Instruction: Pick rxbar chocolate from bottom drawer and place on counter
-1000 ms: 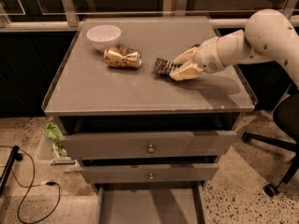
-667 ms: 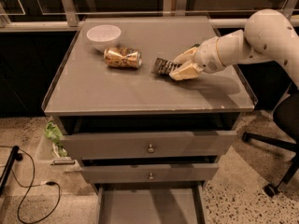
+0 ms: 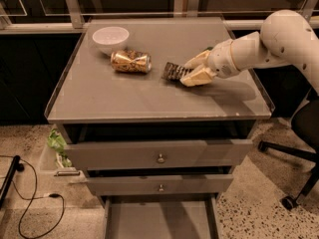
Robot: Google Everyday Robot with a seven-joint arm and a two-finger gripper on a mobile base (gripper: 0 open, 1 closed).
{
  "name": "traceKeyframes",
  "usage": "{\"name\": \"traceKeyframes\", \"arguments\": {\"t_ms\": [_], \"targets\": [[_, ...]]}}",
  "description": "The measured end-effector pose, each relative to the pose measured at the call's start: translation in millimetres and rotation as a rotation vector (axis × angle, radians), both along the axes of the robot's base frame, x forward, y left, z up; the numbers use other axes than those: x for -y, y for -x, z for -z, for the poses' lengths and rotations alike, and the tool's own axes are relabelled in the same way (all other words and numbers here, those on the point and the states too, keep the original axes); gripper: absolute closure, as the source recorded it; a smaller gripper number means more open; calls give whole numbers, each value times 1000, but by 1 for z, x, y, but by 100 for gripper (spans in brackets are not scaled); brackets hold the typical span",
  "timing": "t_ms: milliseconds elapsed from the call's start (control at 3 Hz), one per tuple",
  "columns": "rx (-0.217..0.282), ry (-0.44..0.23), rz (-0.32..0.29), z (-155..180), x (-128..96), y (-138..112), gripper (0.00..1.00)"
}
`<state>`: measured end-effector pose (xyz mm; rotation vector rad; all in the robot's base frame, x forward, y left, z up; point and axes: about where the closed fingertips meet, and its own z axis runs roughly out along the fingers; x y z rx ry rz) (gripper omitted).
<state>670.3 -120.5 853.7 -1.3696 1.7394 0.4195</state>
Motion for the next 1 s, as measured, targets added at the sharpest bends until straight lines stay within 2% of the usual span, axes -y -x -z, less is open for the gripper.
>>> {"name": "traceKeyframes", "arguments": {"t_ms": [333, 667, 1000], "targets": [[0, 0, 0, 0, 0, 0, 13], [0, 0, 0, 0, 0, 0, 0], [0, 0, 0, 0, 0, 0, 0]]}}
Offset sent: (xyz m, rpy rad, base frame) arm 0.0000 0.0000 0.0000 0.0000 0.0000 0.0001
